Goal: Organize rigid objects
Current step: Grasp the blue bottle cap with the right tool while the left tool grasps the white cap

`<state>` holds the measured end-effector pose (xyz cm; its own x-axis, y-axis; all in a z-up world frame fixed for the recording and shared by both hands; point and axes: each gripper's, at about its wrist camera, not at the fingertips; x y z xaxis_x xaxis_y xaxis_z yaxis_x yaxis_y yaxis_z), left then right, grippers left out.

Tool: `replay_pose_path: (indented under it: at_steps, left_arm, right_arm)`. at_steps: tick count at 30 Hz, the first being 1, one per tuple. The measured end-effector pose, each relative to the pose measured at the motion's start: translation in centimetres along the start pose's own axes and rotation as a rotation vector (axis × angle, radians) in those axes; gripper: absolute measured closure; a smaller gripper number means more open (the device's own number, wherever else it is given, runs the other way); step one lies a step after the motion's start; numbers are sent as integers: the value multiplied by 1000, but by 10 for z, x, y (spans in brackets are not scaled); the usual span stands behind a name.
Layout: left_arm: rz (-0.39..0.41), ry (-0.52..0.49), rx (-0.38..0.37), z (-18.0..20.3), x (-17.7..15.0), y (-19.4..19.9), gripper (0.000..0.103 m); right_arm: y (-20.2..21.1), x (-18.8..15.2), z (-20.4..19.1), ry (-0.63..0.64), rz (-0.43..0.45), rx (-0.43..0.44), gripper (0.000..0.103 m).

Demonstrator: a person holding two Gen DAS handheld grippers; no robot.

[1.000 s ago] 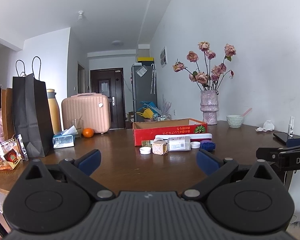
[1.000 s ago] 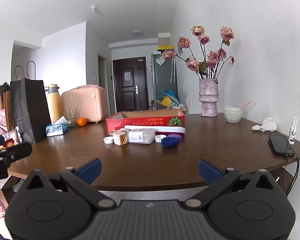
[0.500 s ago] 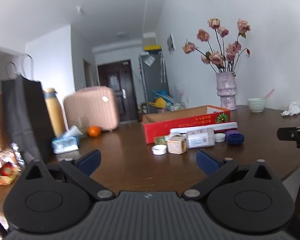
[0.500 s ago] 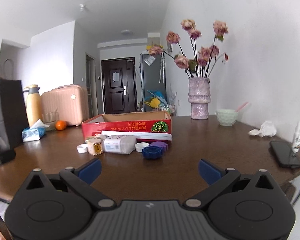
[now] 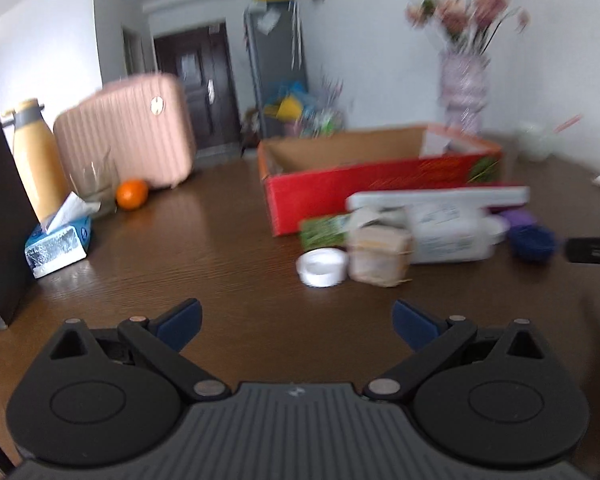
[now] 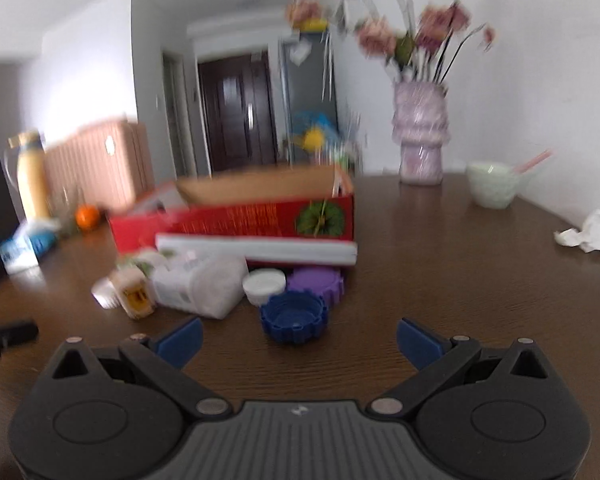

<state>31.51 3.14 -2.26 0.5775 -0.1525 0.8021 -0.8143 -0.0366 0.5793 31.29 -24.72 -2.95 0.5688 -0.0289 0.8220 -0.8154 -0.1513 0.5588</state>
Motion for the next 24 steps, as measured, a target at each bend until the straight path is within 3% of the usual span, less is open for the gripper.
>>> replay_pose_path:
  at_steps: [3, 6, 8, 10, 15, 18, 20, 22, 24]
  left_arm:
    - [-48, 33, -50, -18, 15, -32, 0]
    - [-103, 52, -122, -29, 24, -59, 0]
    - [-133, 61, -152, -30, 28, -72, 9]
    - [-140, 48, -193, -27, 30, -81, 12]
    - [-139, 21, -226, -22, 35, -99, 28]
    - [-138, 15, -235, -23, 37, -105, 34]
    - [-131, 5, -231, -22, 38, -106, 42]
    - [-122, -12, -217, -22, 38, -107, 57]
    - [-127, -11, -229, -24, 41, -108, 62]
  right_arm:
    - [-29, 15, -2, 40, -96, -24, 0]
    - [-50, 22, -3, 51, -111, -16, 0]
    - [-56, 23, -3, 84, -56, 45, 0]
    - [-62, 26, -5, 126, -93, 77, 0]
    - [-66, 28, -7, 160, -78, 3, 0]
    - [-73, 30, -7, 180, -108, 62, 17]
    - [-76, 29, -8, 180, -129, 86, 27]
    - [-79, 27, -9, 184, -125, 86, 50]
    - [-80, 28, -8, 172, -133, 86, 50]
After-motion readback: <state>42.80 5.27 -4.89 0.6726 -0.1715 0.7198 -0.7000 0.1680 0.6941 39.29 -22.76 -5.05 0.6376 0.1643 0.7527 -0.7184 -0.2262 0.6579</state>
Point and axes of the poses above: each gripper's, at about its wrist camera, not at the fingertips, and y roughly against the way its jaws point, z to its right, x to its top, and after that the axes turned 5 degrees about -z, right-handed
